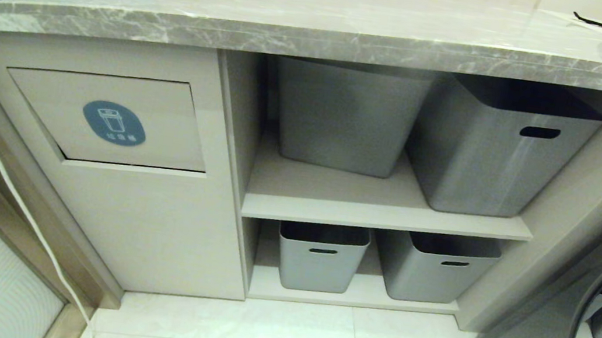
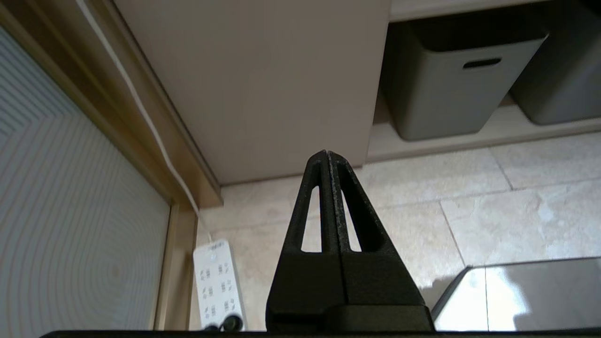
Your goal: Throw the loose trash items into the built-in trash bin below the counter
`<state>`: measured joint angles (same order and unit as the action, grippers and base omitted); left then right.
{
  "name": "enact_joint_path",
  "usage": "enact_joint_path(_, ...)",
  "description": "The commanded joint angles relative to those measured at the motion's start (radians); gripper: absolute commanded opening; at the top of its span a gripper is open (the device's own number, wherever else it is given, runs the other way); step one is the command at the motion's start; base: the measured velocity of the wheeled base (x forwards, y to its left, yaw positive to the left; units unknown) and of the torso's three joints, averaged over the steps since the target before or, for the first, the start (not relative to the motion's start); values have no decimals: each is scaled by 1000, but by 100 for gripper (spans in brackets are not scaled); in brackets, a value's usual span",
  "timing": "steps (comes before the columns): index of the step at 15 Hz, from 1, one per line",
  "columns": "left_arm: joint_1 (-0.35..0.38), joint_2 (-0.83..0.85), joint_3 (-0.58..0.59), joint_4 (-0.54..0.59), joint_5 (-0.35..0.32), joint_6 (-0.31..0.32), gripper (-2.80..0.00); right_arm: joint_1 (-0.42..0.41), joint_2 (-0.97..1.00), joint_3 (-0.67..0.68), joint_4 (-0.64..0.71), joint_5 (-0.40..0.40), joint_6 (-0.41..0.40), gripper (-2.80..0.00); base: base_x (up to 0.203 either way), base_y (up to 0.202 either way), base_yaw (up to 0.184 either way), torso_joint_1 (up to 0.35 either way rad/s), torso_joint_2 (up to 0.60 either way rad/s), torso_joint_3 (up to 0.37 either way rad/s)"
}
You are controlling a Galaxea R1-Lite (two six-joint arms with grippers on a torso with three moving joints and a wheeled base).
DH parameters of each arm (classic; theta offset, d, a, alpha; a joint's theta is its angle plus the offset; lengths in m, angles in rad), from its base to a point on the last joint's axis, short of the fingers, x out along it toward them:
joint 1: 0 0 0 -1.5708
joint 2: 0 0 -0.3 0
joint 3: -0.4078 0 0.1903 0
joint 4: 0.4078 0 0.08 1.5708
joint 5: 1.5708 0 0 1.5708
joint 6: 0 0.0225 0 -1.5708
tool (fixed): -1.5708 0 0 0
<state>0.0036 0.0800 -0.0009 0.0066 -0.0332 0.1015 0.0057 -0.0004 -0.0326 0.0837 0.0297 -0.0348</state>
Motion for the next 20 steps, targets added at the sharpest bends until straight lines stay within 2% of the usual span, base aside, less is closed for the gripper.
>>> enact_joint_path(1, -7, -81, 1, 0, 6, 0, -280, 0, -1, -1, 1, 1, 0, -280, 0, 0, 0, 0, 0, 0)
enact_joint_path(10, -4, -83, 1, -4, 27, -23, -280, 0, 0, 0, 1, 1, 0, -280, 0, 0, 0, 0, 0, 0)
enact_joint_path(12, -4, -83, 1, 0, 20, -9, -280, 0, -1, 0, 1, 1, 0, -280, 0, 0, 0, 0, 0, 0)
enact_joint_path(15, -4, -85, 1, -72, 27, -11, -280, 0, 0, 0, 1, 0, 0, -280, 0, 0, 0, 0, 0, 0)
enact_joint_path(17, -4, -83, -3, 9, 31, -67, -280, 0, -1, 0, 1, 1, -4, -280, 0, 0, 0, 0, 0, 0)
enact_joint_path(20, -4, -83, -5, 12, 33, -86, -280, 0, 0, 0, 1, 2, -9, -280, 0, 0, 0, 0, 0, 0)
